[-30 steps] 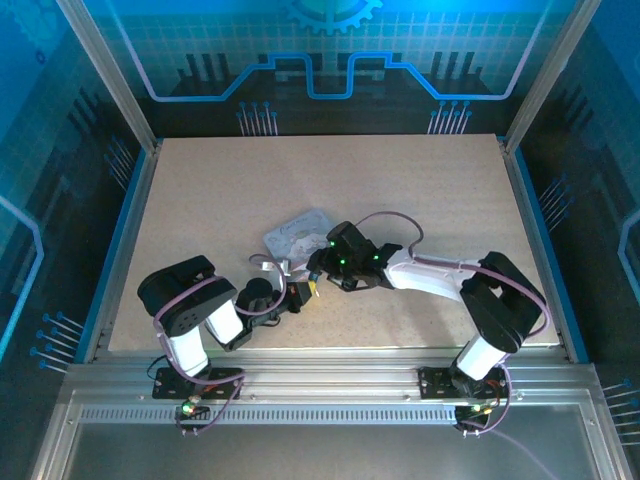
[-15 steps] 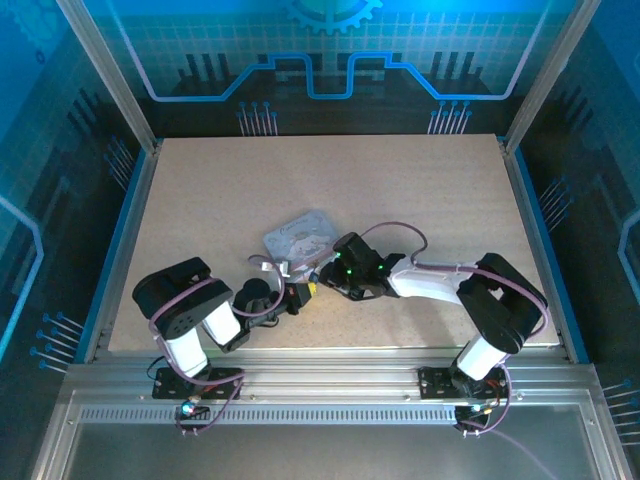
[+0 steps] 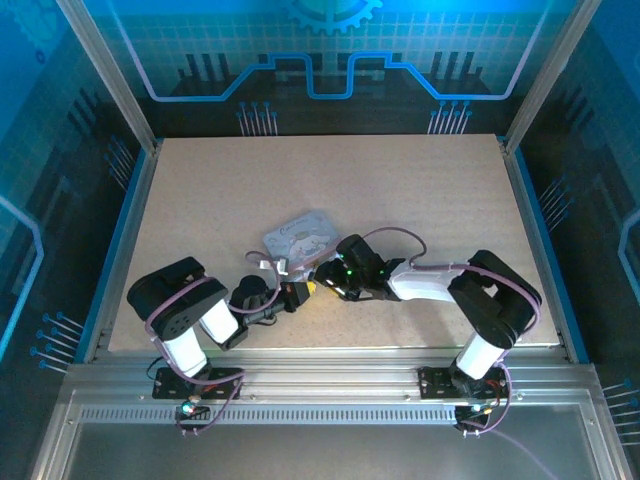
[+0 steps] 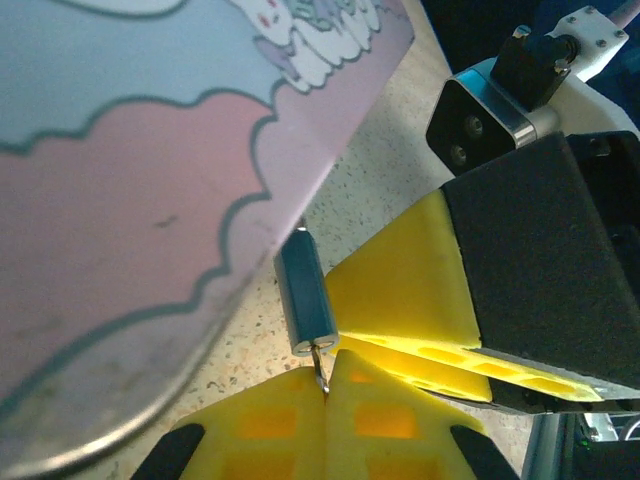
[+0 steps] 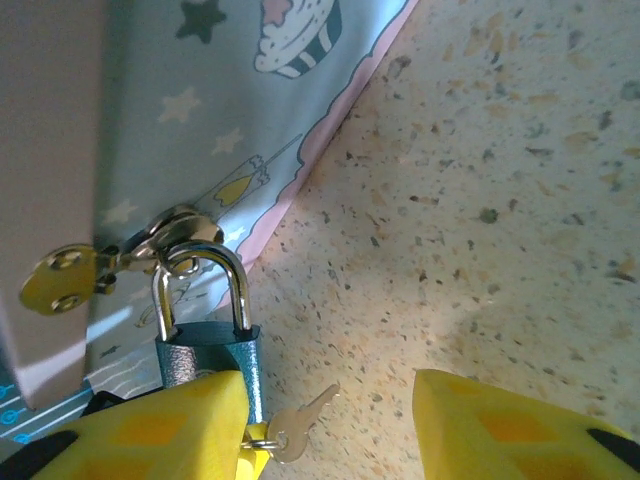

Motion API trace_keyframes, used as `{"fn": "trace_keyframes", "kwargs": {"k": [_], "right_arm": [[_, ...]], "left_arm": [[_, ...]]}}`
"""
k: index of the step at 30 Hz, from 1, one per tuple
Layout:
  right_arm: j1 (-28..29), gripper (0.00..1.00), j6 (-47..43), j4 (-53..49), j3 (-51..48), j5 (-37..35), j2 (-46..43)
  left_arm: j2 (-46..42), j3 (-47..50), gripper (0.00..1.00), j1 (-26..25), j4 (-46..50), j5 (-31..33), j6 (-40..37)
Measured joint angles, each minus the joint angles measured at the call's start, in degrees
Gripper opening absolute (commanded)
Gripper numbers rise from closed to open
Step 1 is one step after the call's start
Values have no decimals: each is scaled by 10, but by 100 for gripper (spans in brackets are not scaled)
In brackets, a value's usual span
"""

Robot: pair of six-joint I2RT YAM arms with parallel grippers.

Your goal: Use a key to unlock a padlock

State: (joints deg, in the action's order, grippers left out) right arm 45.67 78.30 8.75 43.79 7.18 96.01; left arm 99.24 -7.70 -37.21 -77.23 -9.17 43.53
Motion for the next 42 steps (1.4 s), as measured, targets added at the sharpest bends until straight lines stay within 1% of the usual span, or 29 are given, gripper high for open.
{"fn": "trace_keyframes", "kwargs": {"k": [3,8,11,14,16,19,21,26,30,35,42], "right_arm": [[0,48,9,12,0,6,8],[0,50,13,6,1,3,6],[1,50,12,-25,6,-10,-11],[2,51,10,-65,13,-32,-46],[2,53,3,-95,23,-49,-73],[1,55,-16,-140,53,-62,-99],[1,56,-34,-169,87,-63,-97],[1,55,-66,-202,149,-48,-70],[1,54,-70,-212,152,-31,-46],[2,54,-73,-223,152,-20,-29],[9,49,-72,-223,152,-7,-15]], "left_arm": [[0,0,0,1,5,1,-1],[-6,0,0,2,10,1,-10],[-13,0,0,2,14,-2,-30],[-36,0,0,0,22,-9,-62],[-57,-1,0,-1,44,-9,-87],[-102,-9,0,-1,108,-8,-137],[-141,-24,0,-3,174,-5,-176],[-225,-61,0,-14,324,23,-273],[-269,-72,0,-16,408,52,-343],[-286,-72,0,-22,464,79,-408],[-289,-72,0,-37,470,101,-472]]}}
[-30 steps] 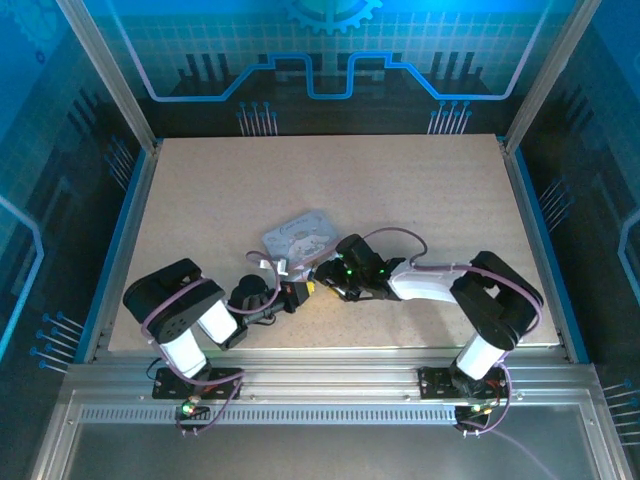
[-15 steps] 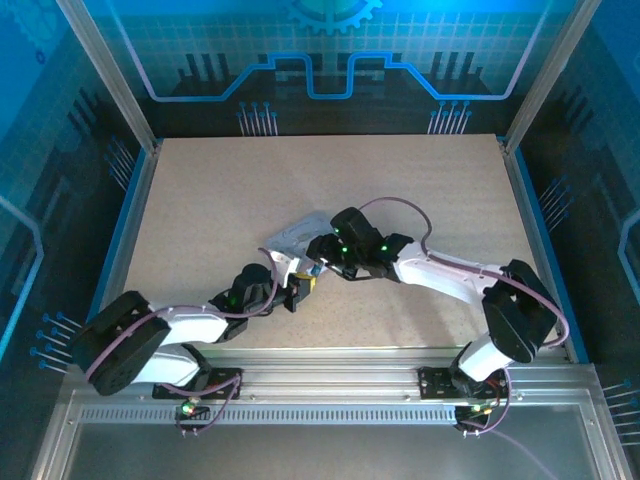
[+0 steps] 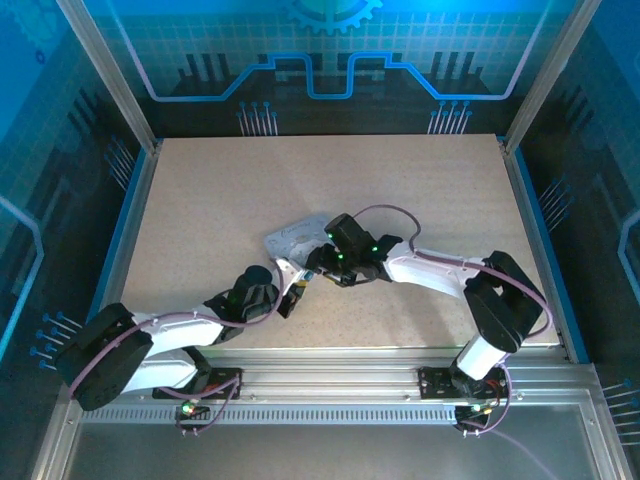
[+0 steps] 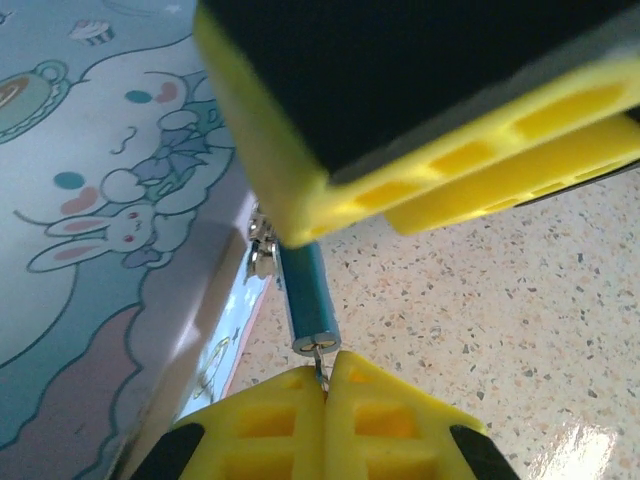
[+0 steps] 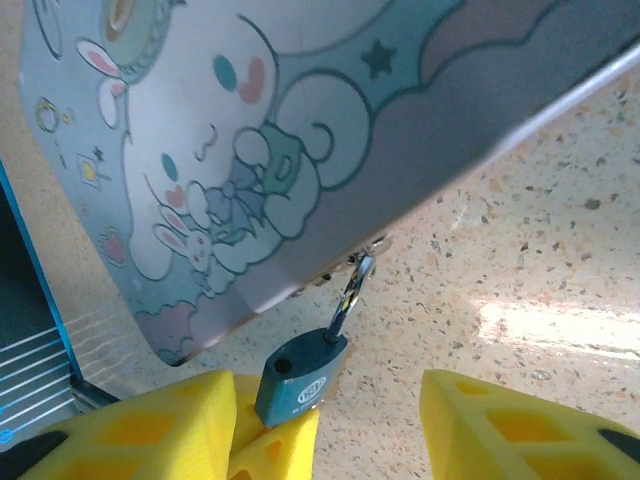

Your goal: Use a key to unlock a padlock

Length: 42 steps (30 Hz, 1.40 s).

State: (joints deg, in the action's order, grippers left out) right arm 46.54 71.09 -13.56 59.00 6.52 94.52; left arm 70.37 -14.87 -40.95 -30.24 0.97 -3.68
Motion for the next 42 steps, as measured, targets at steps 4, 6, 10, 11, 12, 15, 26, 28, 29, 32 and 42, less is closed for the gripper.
{"fn": "trace_keyframes", "kwargs": {"k": [4,6,10,11,12,15,26,28,29,32,42], "right_arm": [[6,45,1,2,2,7,16],[7,42,4,3,4,10,21],[8,35,8,3,7,13,22],[8,33,9,5,7,14,23],[8,31,10,5,7,14,23],[8,28,11,3,7,13,24],[8,29,13,-1,7,15,32],[8,29,13,-1,7,15,35],[9,29,14,-2,7,15,36],[10,23,14,-2,7,14,40],[10,0,30,-2,15,11,50]], "left_arm": [[4,0,0,-16,0,15,-30],[10,0,0,-23,-2,21,-43],[13,0,0,-31,-5,30,-60],[14,0,0,-33,-7,32,-63],[14,0,0,-35,-9,35,-68],[16,0,0,-39,-10,45,-73],[26,0,0,-59,-11,74,-90],[29,0,0,-63,-11,79,-94],[30,0,0,-64,-12,82,-96],[35,0,0,-69,-11,90,-100],[43,0,2,-78,-17,111,-99]]}}
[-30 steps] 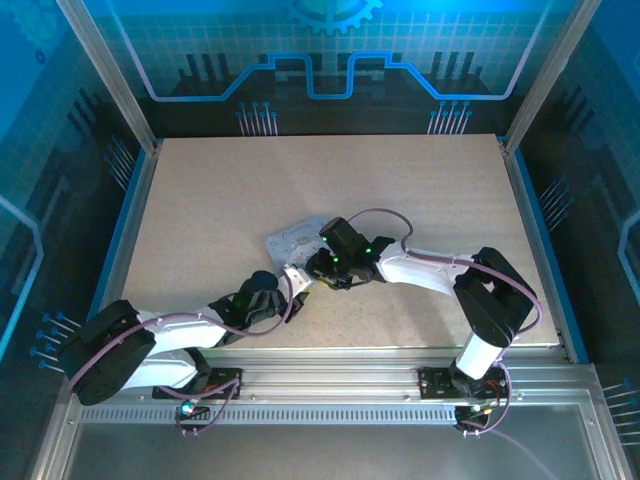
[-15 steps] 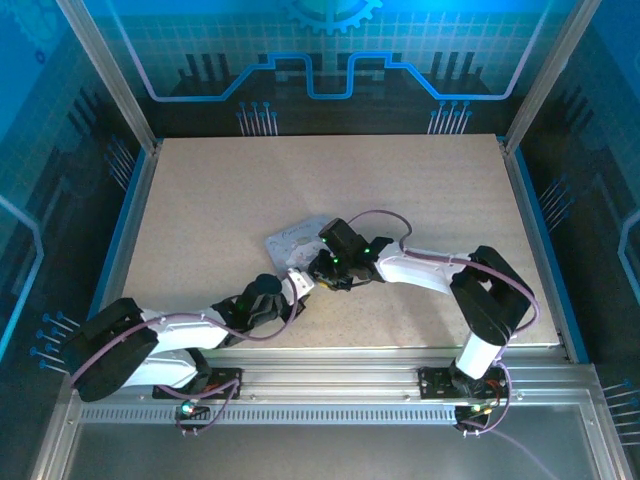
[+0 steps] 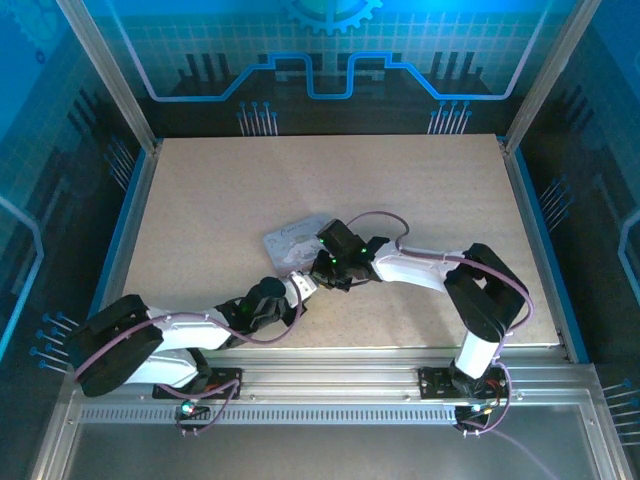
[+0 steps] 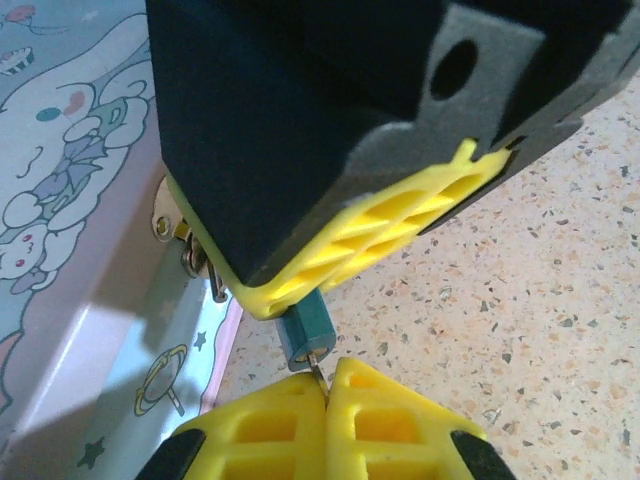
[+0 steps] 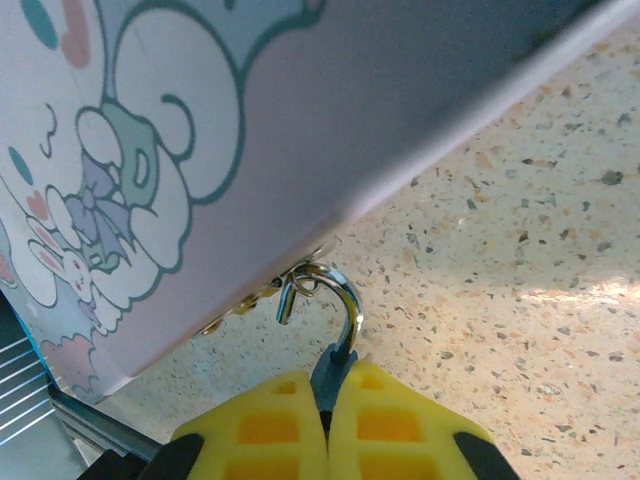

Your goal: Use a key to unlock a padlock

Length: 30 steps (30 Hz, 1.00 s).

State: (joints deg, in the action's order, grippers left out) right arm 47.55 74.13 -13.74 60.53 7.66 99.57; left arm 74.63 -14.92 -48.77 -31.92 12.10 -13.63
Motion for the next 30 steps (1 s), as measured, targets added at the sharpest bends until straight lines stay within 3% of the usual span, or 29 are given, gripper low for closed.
{"fn": "trace_keyframes", "kwargs": {"k": [2,6,9,17,23,30], "right_arm": [[0,0,0,0,0,-1,0],[0,0,3,1,0,-1,0],[0,0,7,5,0,-4,0],[0,0,22,29,-19,-14,-8],[-1,0,27,53,-48,-17,-21],[-13,0,31,79,-90,-22,-49]], "left_arm": [[0,0,6,-1,0,2,1],[-1,0,27,-3,-3,0,1],[-8,0,37,-9,0,-5,3],[-87,2,55,-9,12,4,38],[-196,6,59,-3,82,22,89],[-297,6,60,48,187,22,160]]}}
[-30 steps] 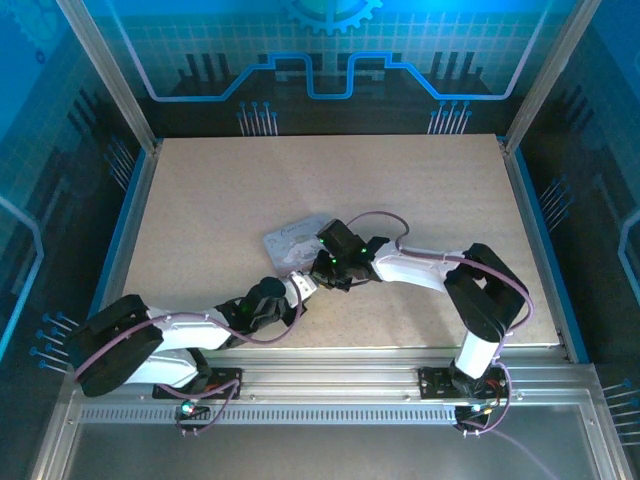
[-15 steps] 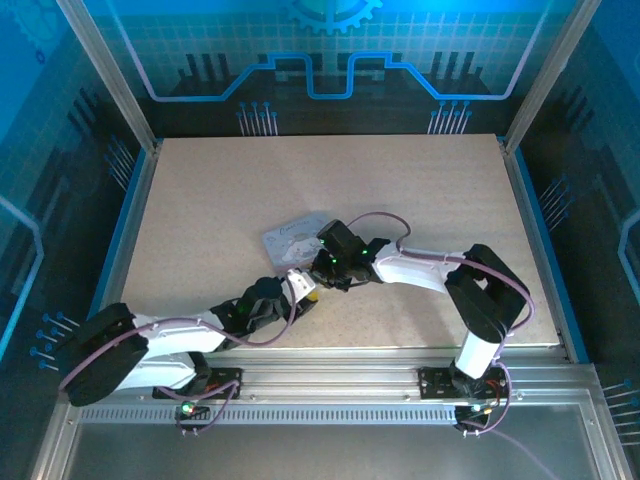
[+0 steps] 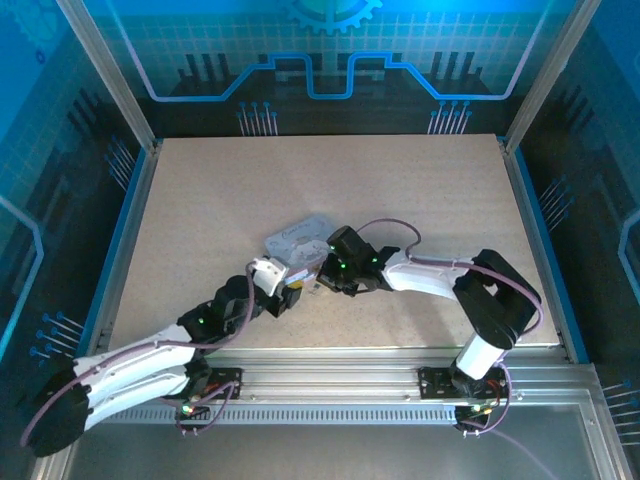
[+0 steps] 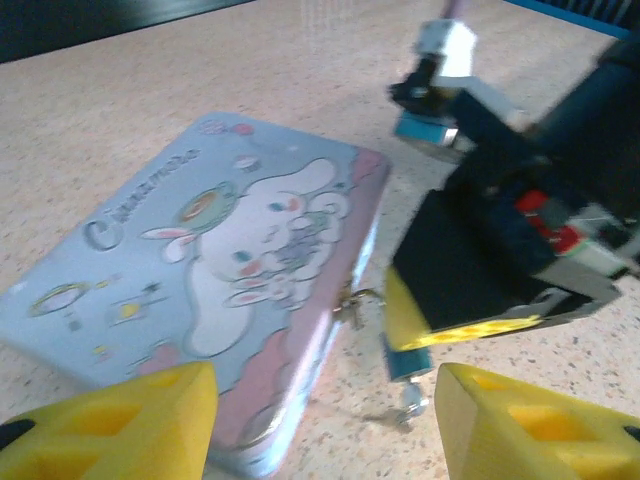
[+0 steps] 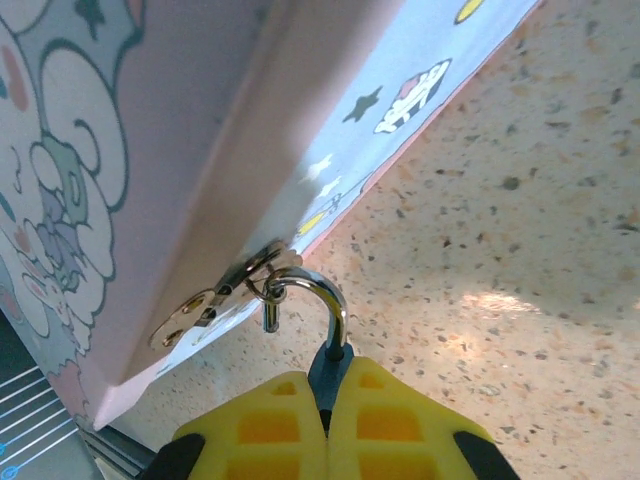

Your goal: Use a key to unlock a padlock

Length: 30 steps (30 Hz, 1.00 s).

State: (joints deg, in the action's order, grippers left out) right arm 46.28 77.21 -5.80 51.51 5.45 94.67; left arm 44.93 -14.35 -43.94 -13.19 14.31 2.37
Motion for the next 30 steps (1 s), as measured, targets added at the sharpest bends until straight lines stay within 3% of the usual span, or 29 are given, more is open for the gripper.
{"fn": "trace_keyframes", "kwargs": {"k": [12,30], "right_arm": [[-8,0,9,24,-30,-10,-27],[-10,0,61,17,4,-15,-41]], "left_arm": [[-39,10,61,13,48,-2,48],[-67,33,62,18,54,-11,52]]}}
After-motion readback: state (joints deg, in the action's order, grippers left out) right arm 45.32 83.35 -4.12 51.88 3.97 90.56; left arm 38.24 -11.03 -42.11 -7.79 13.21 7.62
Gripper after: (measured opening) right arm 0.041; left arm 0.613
